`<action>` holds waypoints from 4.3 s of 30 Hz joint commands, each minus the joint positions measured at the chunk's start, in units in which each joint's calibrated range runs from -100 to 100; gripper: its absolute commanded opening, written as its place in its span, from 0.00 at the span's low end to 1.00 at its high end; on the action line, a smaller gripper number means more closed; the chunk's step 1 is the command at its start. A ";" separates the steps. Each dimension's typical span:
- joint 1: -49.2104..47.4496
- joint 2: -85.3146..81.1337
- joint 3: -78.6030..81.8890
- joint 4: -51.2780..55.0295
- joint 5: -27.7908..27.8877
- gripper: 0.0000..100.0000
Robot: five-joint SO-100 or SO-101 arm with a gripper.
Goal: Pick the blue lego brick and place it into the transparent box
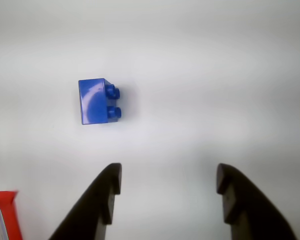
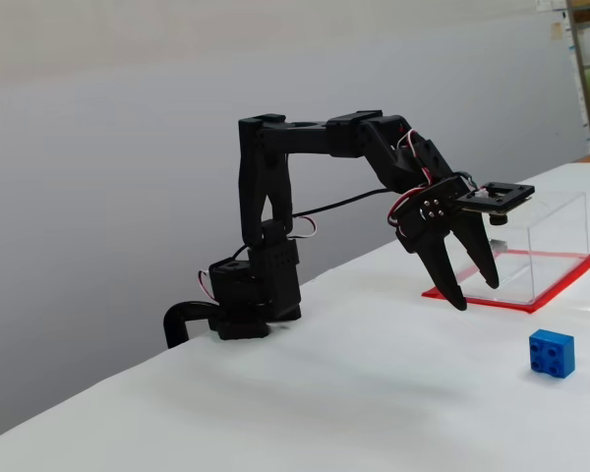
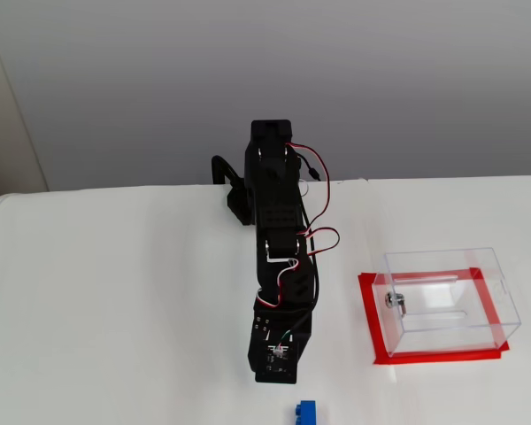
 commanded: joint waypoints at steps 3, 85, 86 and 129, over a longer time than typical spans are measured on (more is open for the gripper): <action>-1.19 2.50 -8.28 -1.00 0.89 0.22; -8.51 30.59 -32.15 -0.31 -0.52 0.02; -8.58 30.59 -32.15 -0.31 -0.52 0.02; -9.40 -4.97 -30.70 18.58 0.05 0.02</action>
